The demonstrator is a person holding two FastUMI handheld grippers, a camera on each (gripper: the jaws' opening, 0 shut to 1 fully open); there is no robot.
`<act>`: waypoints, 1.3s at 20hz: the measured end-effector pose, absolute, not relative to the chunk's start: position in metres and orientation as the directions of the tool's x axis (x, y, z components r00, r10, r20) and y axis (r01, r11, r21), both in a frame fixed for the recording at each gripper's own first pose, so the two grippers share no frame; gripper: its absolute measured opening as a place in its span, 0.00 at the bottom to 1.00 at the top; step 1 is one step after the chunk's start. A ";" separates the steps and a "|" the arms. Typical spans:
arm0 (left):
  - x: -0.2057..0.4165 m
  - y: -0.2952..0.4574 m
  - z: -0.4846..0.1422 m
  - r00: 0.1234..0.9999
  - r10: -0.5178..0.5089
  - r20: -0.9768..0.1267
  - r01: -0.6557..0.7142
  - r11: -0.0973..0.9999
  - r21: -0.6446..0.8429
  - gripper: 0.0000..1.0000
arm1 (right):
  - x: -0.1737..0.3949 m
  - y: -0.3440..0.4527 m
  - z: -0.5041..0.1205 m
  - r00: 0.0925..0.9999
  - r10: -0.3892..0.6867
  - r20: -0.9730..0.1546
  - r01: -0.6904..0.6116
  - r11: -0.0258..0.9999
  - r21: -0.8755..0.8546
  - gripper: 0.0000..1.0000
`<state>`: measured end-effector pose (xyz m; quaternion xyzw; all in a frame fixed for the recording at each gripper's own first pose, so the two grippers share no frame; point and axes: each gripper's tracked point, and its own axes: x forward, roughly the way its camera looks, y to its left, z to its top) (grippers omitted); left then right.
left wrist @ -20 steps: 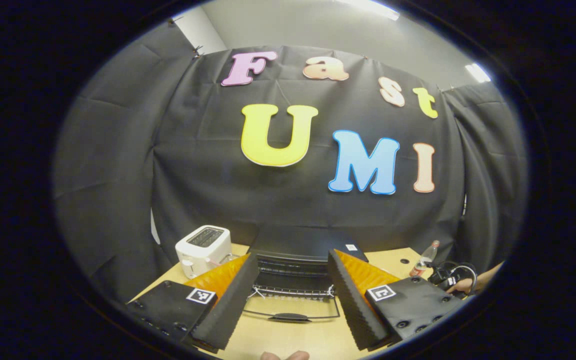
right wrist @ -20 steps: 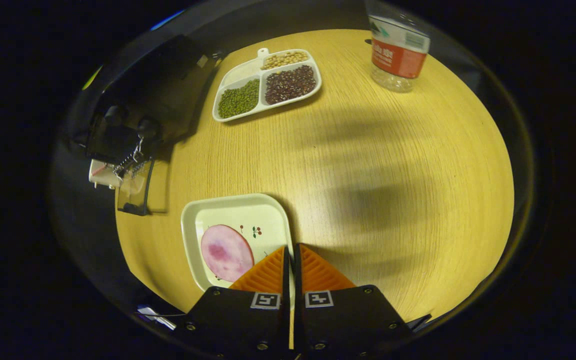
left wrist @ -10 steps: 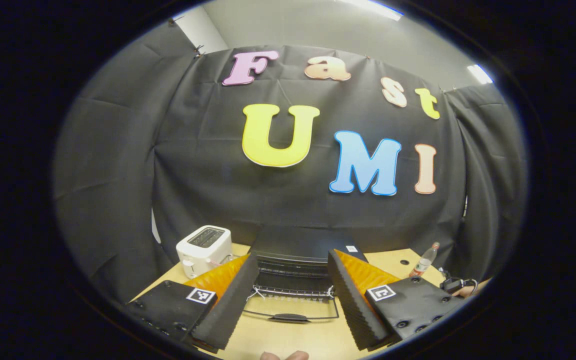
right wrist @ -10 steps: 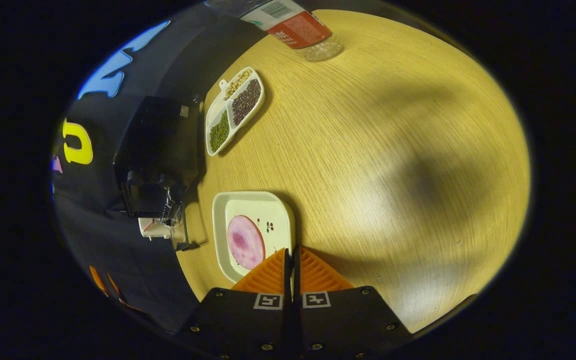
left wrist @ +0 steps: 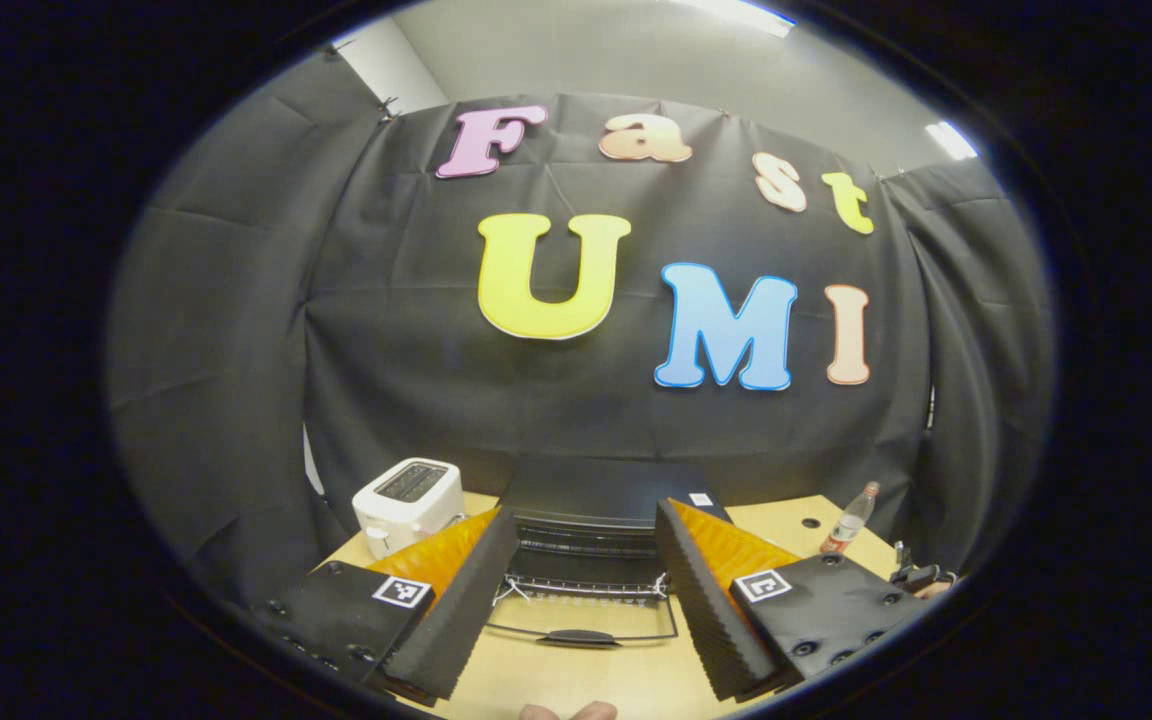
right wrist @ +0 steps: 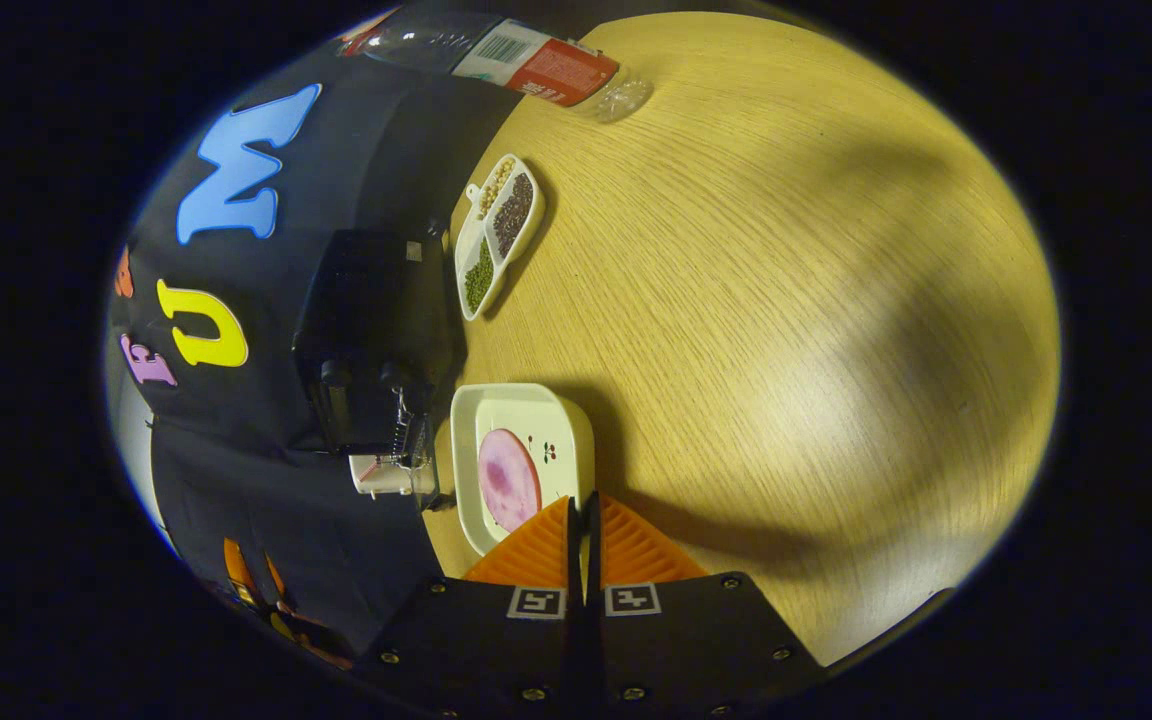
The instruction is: Open the electric oven with the left hand, put the food in, and close the electric oven.
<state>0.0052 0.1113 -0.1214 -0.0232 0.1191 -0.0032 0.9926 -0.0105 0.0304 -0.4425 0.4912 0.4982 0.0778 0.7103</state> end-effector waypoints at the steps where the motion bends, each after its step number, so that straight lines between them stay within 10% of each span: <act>1: 0.006 0.112 -0.120 0.972 -0.011 -0.233 0.000 0.999 -0.048 0.95 | -0.012 0.030 -0.440 0.498 0.596 -0.629 0.384 0.499 0.777 0.00; 26: -0.011 0.233 -0.094 0.990 0.055 -0.130 -0.054 0.998 0.009 0.96 | 0.078 0.278 -0.372 0.637 0.448 -0.628 0.533 0.333 0.778 0.00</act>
